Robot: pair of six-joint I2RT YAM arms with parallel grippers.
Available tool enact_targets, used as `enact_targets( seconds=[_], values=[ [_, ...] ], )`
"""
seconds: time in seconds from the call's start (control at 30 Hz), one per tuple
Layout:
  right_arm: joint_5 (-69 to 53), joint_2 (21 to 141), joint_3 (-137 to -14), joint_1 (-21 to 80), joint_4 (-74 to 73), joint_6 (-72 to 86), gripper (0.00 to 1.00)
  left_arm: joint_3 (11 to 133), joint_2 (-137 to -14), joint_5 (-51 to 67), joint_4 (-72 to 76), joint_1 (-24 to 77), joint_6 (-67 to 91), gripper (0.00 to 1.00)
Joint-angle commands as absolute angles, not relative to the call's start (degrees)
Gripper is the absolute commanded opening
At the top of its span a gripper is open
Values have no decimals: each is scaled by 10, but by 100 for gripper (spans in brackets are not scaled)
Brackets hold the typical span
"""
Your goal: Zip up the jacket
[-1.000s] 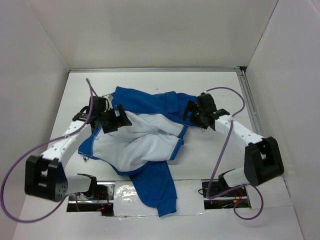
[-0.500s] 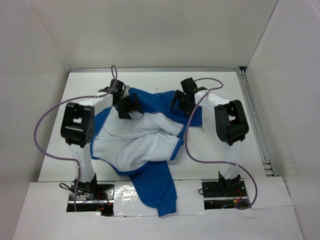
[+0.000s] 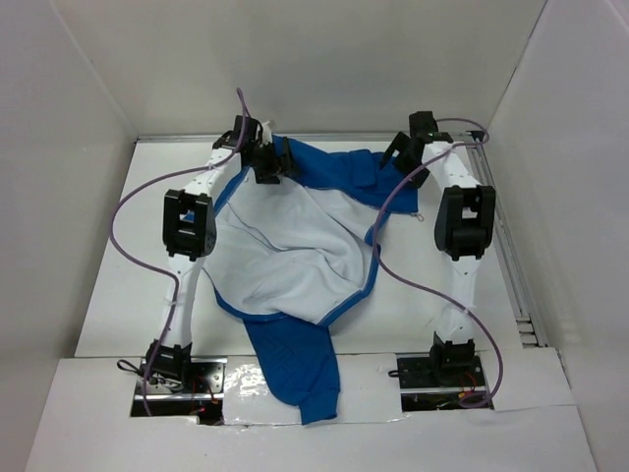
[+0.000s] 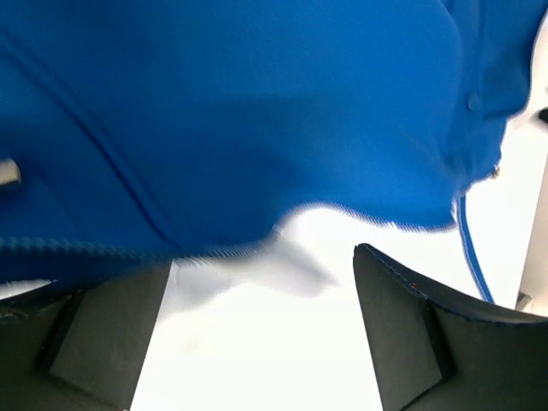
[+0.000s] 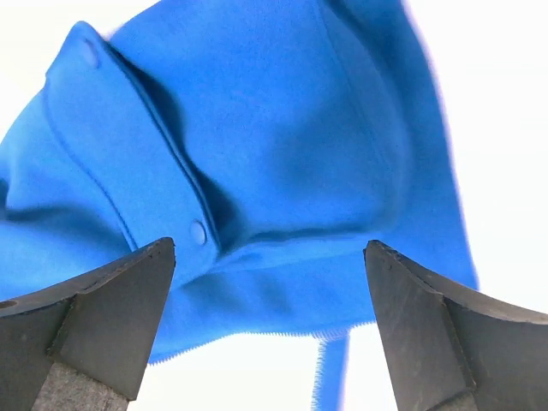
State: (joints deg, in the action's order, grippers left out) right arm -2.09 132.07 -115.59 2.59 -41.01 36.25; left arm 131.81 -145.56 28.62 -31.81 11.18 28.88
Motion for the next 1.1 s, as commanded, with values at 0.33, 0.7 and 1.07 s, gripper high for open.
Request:
enact_targets(
  seconds=[0.33,0.7,1.07],
  values=[
    [37,790,-723,334,-345,171,100,812,-954,119,-393,3,384,99],
    [107,844,-672,643,-361,156,100,647,-932,108,-366,-138,439,99],
    [190,965,-628,678,-374,239,95,657,-1033,99,-330,-136,444,66]
  ],
)
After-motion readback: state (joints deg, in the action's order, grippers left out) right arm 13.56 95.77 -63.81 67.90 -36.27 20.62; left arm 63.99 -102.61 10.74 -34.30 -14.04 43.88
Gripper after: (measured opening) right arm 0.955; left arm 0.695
